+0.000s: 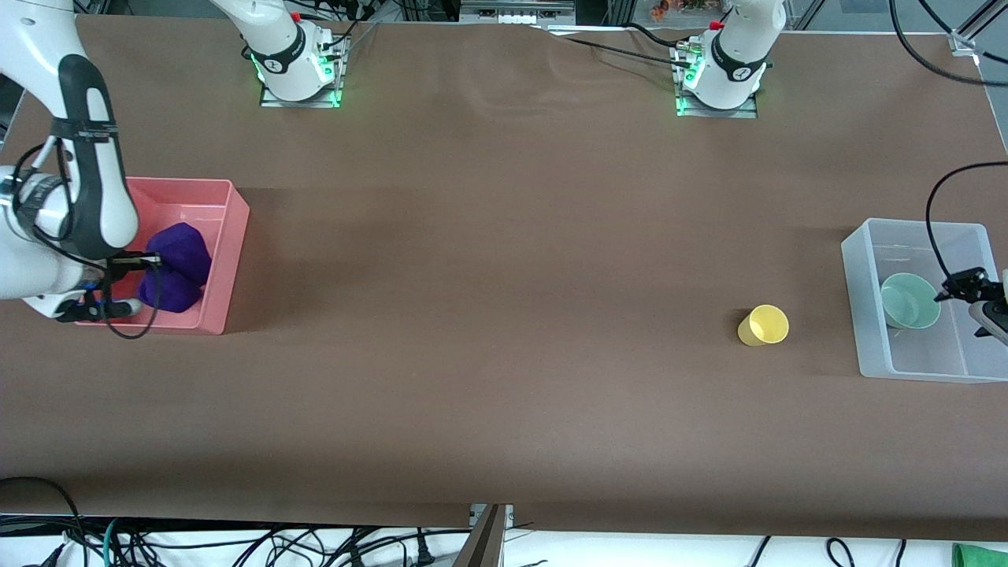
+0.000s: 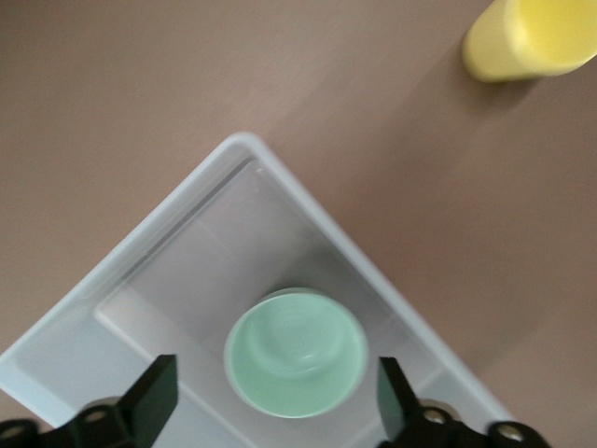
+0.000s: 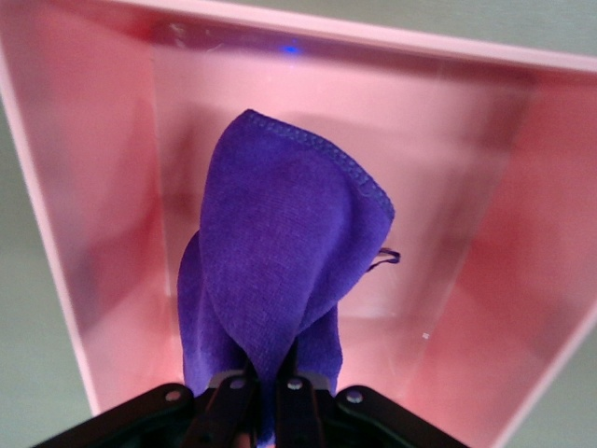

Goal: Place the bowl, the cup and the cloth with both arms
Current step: 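Release the cloth in the pink bin while the left gripper releases the cup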

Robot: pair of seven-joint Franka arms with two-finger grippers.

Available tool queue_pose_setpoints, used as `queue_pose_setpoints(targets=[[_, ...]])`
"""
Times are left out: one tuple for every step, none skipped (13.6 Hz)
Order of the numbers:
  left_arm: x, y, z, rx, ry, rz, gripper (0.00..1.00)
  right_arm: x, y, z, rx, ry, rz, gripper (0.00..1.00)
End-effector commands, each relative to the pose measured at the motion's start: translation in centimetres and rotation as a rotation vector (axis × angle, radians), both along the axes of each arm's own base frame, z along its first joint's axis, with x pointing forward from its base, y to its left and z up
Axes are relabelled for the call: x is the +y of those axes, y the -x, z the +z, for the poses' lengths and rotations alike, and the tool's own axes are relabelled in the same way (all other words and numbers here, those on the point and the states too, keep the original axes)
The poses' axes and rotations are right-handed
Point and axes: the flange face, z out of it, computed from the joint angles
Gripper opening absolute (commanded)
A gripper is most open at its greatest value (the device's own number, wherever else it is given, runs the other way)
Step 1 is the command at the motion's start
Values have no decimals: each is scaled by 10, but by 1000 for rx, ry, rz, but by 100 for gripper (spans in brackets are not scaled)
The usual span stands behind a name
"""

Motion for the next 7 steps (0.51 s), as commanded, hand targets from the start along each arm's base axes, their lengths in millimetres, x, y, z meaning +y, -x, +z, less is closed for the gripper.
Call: queue_pose_setpoints(targets=[[-60, -5, 0, 48, 25, 136, 100, 2, 4, -2, -22, -4, -17, 49], [-84, -10, -4, 53, 33, 183, 100, 2, 4, -3, -21, -5, -16, 99], [-100, -13, -20, 75, 42, 239, 100, 2, 4, 2, -21, -6, -17, 100], [-114, -14, -45, 107, 81, 314, 100, 1, 2, 9, -30, -7, -14, 100], [-122, -14, -60, 111, 103, 375, 100, 1, -1, 23, -43, -8, -11, 100], [-140, -16, -75, 100, 106, 389, 100, 2, -6, 43, -58, -9, -5, 100], [-153, -14, -87, 90, 102, 408, 100, 4, -13, 64, -62, -9, -1, 100]])
